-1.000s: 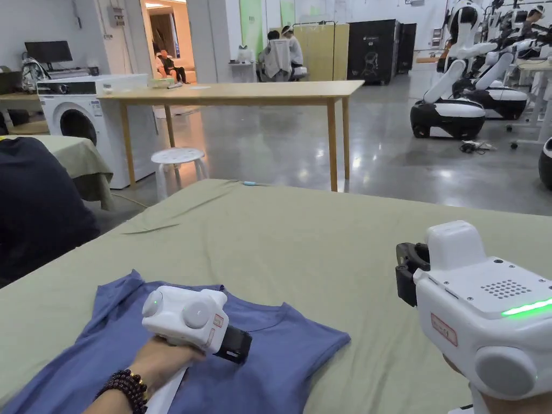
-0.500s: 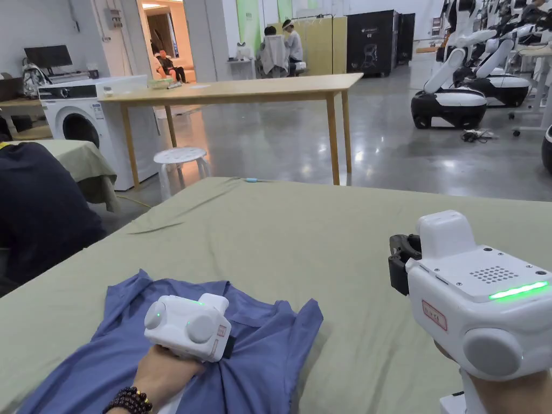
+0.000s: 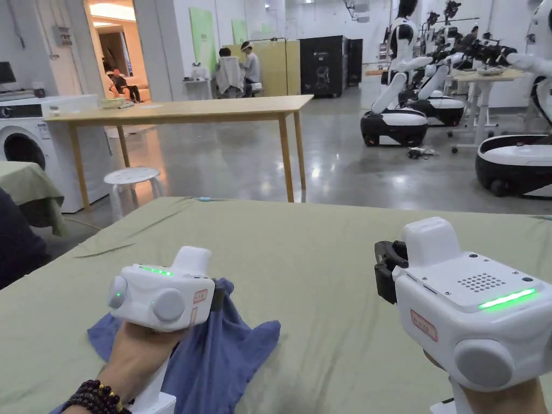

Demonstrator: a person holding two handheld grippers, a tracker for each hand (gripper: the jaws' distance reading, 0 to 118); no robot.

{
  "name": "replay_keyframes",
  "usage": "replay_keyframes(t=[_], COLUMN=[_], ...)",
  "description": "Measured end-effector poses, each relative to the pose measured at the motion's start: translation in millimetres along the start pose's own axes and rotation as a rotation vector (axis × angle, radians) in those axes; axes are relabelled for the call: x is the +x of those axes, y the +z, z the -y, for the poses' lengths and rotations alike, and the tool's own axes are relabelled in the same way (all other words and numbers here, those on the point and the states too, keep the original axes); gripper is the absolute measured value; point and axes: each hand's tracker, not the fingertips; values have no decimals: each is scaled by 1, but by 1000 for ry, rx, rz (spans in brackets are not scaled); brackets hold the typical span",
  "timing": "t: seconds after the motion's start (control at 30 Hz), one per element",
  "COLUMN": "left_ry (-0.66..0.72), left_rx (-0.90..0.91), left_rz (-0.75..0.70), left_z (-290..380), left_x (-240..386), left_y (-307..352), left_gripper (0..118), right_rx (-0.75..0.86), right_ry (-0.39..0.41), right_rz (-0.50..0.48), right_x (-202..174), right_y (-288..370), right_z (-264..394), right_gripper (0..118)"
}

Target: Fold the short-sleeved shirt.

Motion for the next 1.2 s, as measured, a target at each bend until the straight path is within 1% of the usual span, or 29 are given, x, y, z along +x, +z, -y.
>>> replay_keyframes(t=[0.1,0.2,0.27,0.37,0.43,0.5,0.57,0.63,0.7,0.8,0.87,0.93,1.03,1.07,1.1,1.13,1.17,1.2], left_ry=[-59,-167,-231,-281,-288,-282,-305,-341,-411,-461,-463,-459,-456,-450,-437,-417,-373,-348], left_rx=[83,138,193,246,245,223,211,178,94,-41,-97,-115,-124,-120,-110,-100,-79,-72], left_rz=[94,179,249,378,475,581,641,651,632,611,609,614,610,609,611,617,636,648], left_z=[-46,-91,-121,-151,-158,-153,-137,-114,-84,-34,-6,10,16,12,9,2,-6,-14], left_x=[58,126,182,266,318,363,403,432,456,479,487,491,492,491,489,485,479,474], left_y=[5,0,-3,-4,-7,-11,-21,-39,-67,-107,-124,-133,-139,-136,-135,-131,-125,-122], left_gripper=[2,1,1,1,1,1,1,1,1,1,1,1,1,5,12,34,89,118], right_rx=[11,28,37,68,77,76,73,68,56,30,6,-14,-35,-39,-40,-41,-41,-40], right_ry=[-2,-9,-19,-12,-3,11,17,5,-17,-34,-40,-44,-42,-43,-44,-43,-42,-43], right_rz=[44,95,136,231,289,336,372,400,417,431,431,429,427,427,426,426,427,428], right_x=[24,52,75,109,130,148,166,180,193,206,212,215,217,217,217,216,215,214], right_y=[28,59,85,122,143,157,169,175,179,178,175,172,169,169,169,169,169,170], right_z=[-1,-2,-3,-4,-4,-2,2,9,17,32,41,49,57,58,58,58,57,56], right_gripper=[0,0,0,0,0,0,0,0,0,0,0,0,0,0,0,0,0,0])
